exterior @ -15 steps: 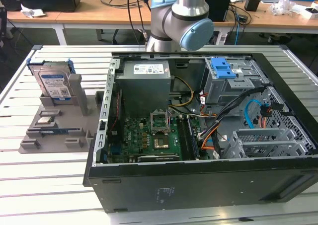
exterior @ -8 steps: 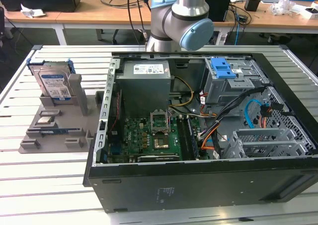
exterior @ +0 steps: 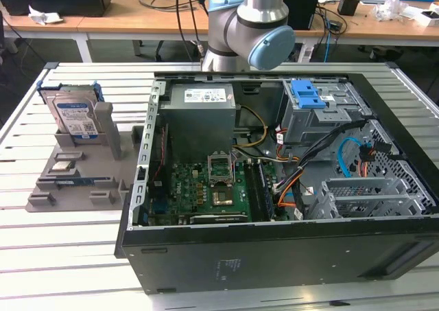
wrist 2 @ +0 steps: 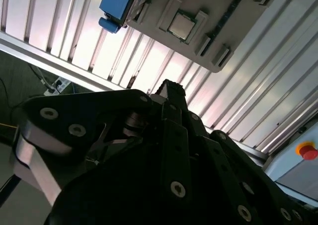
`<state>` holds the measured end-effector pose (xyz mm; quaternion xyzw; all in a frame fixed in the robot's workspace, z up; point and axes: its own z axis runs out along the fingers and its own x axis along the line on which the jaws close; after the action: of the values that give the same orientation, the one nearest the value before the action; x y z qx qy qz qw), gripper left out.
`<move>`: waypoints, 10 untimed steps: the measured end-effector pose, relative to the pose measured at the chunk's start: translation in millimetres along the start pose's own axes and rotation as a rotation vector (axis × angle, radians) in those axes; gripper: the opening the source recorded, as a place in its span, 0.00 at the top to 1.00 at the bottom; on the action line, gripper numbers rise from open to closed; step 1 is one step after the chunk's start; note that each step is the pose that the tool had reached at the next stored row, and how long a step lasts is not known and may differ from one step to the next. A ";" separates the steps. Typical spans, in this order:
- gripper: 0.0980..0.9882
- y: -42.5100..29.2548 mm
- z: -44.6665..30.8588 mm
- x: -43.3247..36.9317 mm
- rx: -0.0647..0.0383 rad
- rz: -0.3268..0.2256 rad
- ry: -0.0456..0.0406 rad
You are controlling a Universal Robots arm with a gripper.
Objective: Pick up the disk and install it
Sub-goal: 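Pick up the disk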
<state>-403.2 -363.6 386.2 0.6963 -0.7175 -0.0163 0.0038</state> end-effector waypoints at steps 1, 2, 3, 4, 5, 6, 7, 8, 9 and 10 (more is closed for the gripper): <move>0.99 0.0 0.0 0.0 0.000 -0.001 0.0000; 0.99 0.0 0.0 0.0 0.000 -0.001 0.0001; 0.99 0.0 0.0 0.0 0.000 -0.001 0.0001; 0.99 0.0 0.0 0.0 0.000 -0.001 0.0001; 0.99 0.0 0.0 0.0 0.000 -0.002 0.0001; 0.99 0.0 0.0 0.0 0.000 -0.002 0.0001; 0.99 0.0 0.0 0.0 0.000 -0.002 0.0001; 0.98 0.0 0.0 0.0 0.000 -0.002 0.0001; 0.92 0.0 0.0 0.0 0.000 -0.003 0.0001; 0.85 0.0 0.0 0.0 0.000 -0.003 0.0001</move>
<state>-403.2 -363.6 386.2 0.6973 -0.7166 -0.0162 0.0038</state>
